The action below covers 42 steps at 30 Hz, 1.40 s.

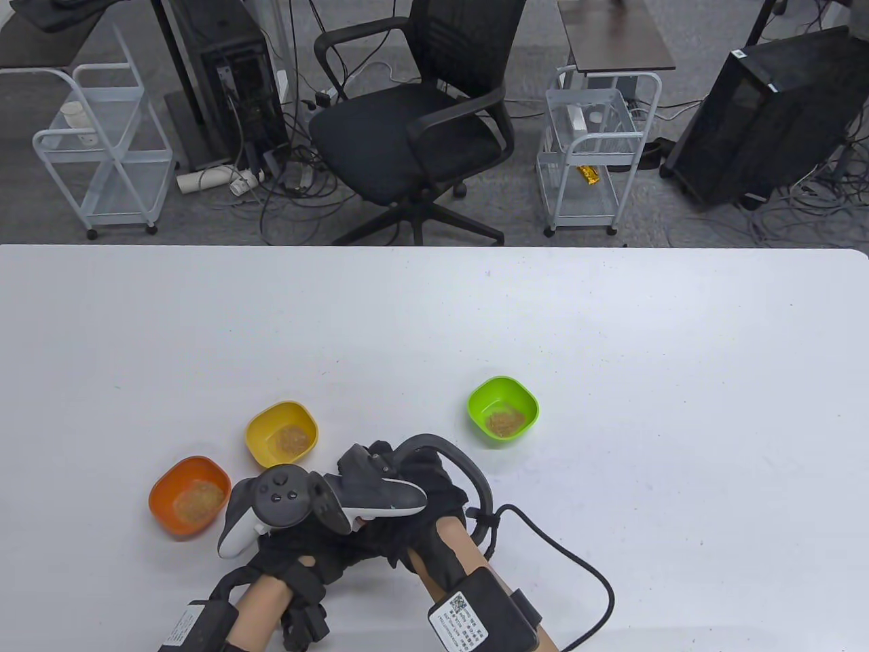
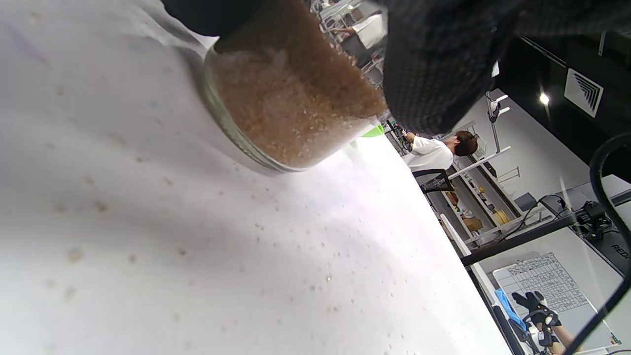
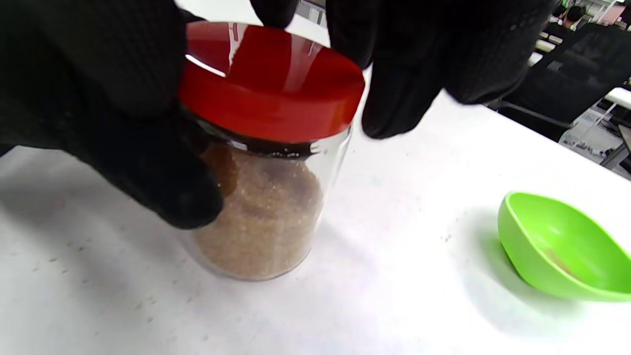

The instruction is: Scoop brown sugar granules from jar into dishes

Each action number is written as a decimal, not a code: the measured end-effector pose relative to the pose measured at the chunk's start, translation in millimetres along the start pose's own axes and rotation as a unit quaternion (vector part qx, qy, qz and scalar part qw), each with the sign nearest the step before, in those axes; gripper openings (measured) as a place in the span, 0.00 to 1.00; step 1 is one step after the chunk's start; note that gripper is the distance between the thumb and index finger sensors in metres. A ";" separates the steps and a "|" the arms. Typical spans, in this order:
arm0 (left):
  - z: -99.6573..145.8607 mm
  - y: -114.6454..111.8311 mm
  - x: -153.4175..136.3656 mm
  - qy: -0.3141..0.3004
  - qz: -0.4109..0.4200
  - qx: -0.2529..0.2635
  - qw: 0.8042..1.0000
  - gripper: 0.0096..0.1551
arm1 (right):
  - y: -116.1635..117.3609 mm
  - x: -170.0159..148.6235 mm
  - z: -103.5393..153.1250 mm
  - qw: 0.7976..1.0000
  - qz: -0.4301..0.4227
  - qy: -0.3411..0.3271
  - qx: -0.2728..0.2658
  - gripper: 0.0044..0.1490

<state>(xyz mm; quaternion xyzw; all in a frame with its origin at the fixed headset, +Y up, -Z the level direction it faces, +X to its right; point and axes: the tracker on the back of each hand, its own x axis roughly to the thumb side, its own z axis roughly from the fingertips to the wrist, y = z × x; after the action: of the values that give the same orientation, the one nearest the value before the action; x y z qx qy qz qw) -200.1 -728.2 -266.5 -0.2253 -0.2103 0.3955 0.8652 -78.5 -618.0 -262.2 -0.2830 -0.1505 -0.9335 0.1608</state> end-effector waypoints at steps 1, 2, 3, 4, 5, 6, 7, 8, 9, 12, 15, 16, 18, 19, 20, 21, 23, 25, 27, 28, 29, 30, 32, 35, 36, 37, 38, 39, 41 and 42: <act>0.0 0.0 0.0 0.000 0.000 0.000 1.000 0.71 | -0.1 0.7 -0.6 1.000 0.004 0.000 0.008 0.58; 0.0 0.1 0.1 0.000 0.000 0.000 1.000 0.71 | 0.0 1.4 -1.0 1.000 0.008 0.000 0.008 0.57; 0.0 0.1 0.2 0.000 0.000 0.000 1.000 0.71 | -0.3 2.2 -1.8 1.000 0.014 -0.004 0.004 0.57; 0.1 0.2 0.2 0.000 -0.001 0.001 1.000 0.71 | -0.6 2.6 -1.8 1.000 0.015 -0.003 0.000 0.56; 0.1 0.2 0.3 0.000 -0.002 0.001 1.000 0.71 | -0.8 3.2 -2.3 1.000 0.020 -0.008 -0.019 0.56; 0.1 0.2 0.2 0.000 -0.002 0.002 1.000 0.71 | -0.5 2.8 -2.4 0.999 0.020 -0.010 -0.028 0.55; 0.3 0.2 0.4 0.000 -0.004 0.003 1.000 0.71 | -0.1 2.0 -2.1 0.999 0.015 -0.012 -0.035 0.55; 0.3 0.2 0.7 0.000 -0.007 0.005 1.000 0.71 | 0.6 1.1 -1.6 0.999 0.006 -0.013 -0.042 0.55; 0.4 0.1 1.1 0.000 -0.008 0.006 1.000 0.71 | 1.6 0.1 -1.2 0.999 -0.002 -0.015 -0.049 0.56; 0.6 -0.3 1.3 0.001 -0.010 0.007 1.000 0.71 | 4.2 -1.6 0.3 0.998 -0.010 -0.017 -0.062 0.56; 2.0 -1.3 2.1 0.005 -0.015 0.011 1.000 0.70 | 7.2 -5.8 1.9 0.998 -0.024 -0.006 -0.063 0.57; 2.4 -1.6 2.4 0.005 -0.015 0.008 1.000 0.70 | 9.1 -6.9 3.0 0.997 -0.035 -0.004 -0.067 0.56; 6.1 1.2 2.4 -0.004 -0.017 0.006 1.000 0.71 | 11.8 -8.8 5.3 0.997 -0.041 -0.001 -0.065 0.56; 9.2 4.0 2.4 -0.004 -0.026 0.006 1.000 0.72 | 13.2 -10.8 7.7 0.997 -0.048 -0.001 -0.068 0.57; 12.8 7.0 3.4 -0.007 -0.041 0.003 0.999 0.72 | 14.3 -13.3 10.4 0.995 -0.060 -0.004 -0.073 0.59; 18.3 11.8 5.0 -0.010 -0.065 0.013 0.998 0.72 | 15.2 -16.8 14.5 0.994 -0.076 -0.002 -0.084 0.60; 27.3 19.8 9.6 -0.016 -0.088 0.030 0.996 0.71 | 16.1 -23.6 22.8 0.989 -0.100 0.003 -0.108 0.60; 38.3 26.5 14.3 -0.015 -0.135 0.039 0.990 0.67 | 18.2 -30.2 32.3 0.986 -0.110 0.026 -0.124 0.57; 49.5 31.1 17.3 -0.009 -0.184 0.066 0.981 0.64 | 23.7 -36.6 42.9 0.983 -0.113 0.069 -0.127 0.53; 55.9 32.5 18.4 -0.003 -0.213 0.067 0.975 0.63 | 28.3 -40.6 48.9 0.981 -0.118 0.080 -0.135 0.53; 60.2 33.3 18.6 0.001 -0.232 0.074 0.970 0.61 | 31.8 -43.3 53.1 0.978 -0.123 0.089 -0.140 0.52; 65.6 34.3 18.6 0.007 -0.256 0.089 0.963 0.59 | 36.5 -46.3 58.0 0.976 -0.132 0.104 -0.141 0.52; 73.0 36.9 18.0 0.028 -0.290 0.088 0.952 0.57 | 48.1 -52.6 68.6 0.972 -0.150 0.118 -0.138 0.52; 85.1 40.5 20.0 0.052 -0.336 0.097 0.935 0.56 | 65.9 -57.3 83.0 0.963 -0.174 0.135 -0.152 0.52; 88.3 40.7 21.0 0.052 -0.341 0.107 0.933 0.55 | 71.2 -57.3 85.7 0.961 -0.185 0.139 -0.152 0.52; 92.2 41.3 22.9 0.053 -0.349 0.115 0.929 0.55 | 78.6 -57.0 88.5 0.958 -0.196 0.143 -0.151 0.53; 94.7 41.5 23.7 0.053 -0.357 0.116 0.925 0.55 | 84.8 -56.5 90.0 0.957 -0.203 0.144 -0.152 0.53; 95.6 41.4 23.6 0.054 -0.358 0.122 0.924 0.55 | 88.0 -56.3 90.3 0.956 -0.204 0.146 -0.154 0.53; 96.5 41.1 21.0 0.051 -0.349 0.130 0.927 0.55 | 98.1 -56.6 90.5 0.953 -0.203 0.154 -0.164 0.53; 95.6 40.9 18.6 0.047 -0.335 0.136 0.931 0.55 | 101.9 -57.1 90.2 0.951 -0.204 0.158 -0.172 0.53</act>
<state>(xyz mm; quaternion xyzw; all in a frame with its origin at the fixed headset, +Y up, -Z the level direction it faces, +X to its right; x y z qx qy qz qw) -264.9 -668.4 -208.4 -0.0402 -0.1770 0.0961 0.9787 49.1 -664.2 -204.1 -0.1183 -0.0147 -0.9909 -0.0624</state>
